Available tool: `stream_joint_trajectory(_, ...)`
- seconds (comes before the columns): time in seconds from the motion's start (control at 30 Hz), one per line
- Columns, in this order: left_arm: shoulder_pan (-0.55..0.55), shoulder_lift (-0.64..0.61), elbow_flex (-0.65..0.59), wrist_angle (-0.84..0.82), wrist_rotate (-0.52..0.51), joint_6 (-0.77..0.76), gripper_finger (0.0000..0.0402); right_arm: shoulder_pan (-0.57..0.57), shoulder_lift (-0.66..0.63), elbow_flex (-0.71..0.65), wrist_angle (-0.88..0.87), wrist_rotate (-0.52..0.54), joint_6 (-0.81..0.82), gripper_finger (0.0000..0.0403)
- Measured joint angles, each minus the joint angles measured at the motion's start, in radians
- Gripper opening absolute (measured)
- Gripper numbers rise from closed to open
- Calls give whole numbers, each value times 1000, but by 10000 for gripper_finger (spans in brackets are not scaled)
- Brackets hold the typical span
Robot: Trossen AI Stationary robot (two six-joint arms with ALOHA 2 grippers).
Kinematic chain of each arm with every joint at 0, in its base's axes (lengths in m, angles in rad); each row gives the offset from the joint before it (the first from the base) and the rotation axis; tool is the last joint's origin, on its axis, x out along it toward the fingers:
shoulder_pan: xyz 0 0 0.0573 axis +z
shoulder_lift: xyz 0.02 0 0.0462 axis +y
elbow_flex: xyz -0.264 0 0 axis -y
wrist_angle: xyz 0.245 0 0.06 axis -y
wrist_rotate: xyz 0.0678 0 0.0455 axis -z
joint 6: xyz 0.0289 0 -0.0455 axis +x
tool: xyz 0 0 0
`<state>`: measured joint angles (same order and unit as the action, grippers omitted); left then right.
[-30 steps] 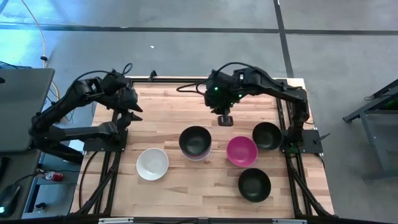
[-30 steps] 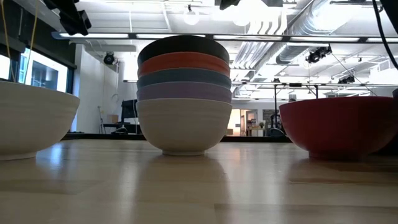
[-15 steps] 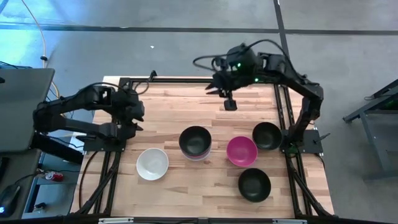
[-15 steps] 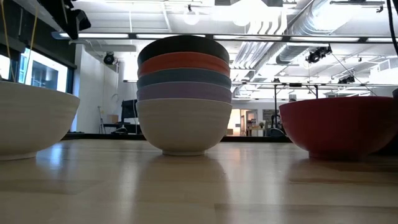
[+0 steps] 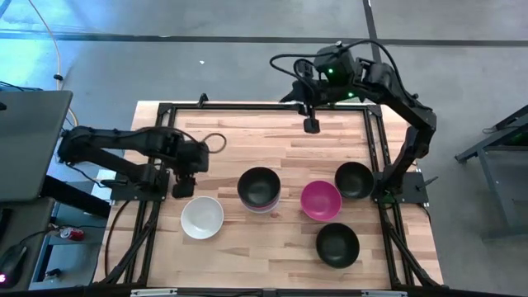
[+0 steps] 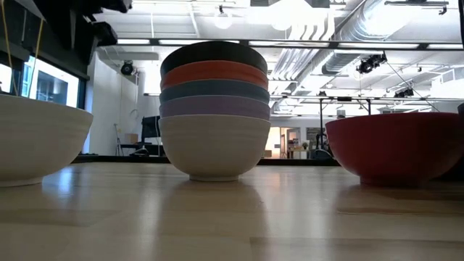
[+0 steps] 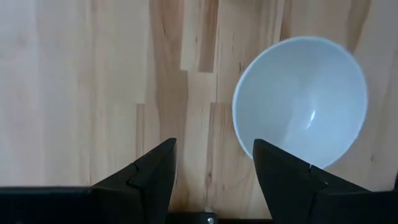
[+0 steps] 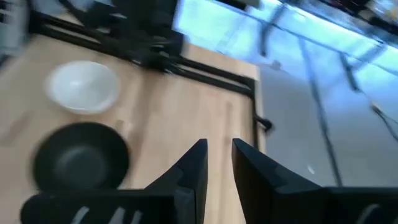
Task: Nest bowls inside each other
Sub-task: Stack the white bowl on top of the top left black bowl
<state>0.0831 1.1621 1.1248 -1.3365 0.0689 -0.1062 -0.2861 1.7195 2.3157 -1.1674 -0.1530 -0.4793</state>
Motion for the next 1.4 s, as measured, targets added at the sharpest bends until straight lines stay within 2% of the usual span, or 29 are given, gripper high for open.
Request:
stream_joint_trajectory(0.13,-47,67,-20,19,-5,-7,200,-16,0,0,-3,40,56,66)
stream_joint_trajectory(0.3,-88,84,-159,153,14,-34,200,-24,-8,0,2,23,53,66)
stream_joint_trajectory(0.5,-116,82,-283,251,32,-90,200,-24,-16,0,91,-100,-10,66)
stream_joint_trajectory(0.67,-118,81,-305,302,32,-110,200,-23,-23,0,185,-152,-30,66)
stream_joint_trajectory(0.93,-118,81,-360,430,73,-128,200,-24,-22,0,188,-151,-69,66)
stream_joint_trajectory(1.4,-118,81,-362,470,49,-171,200,-24,-22,0,205,-150,-80,66)
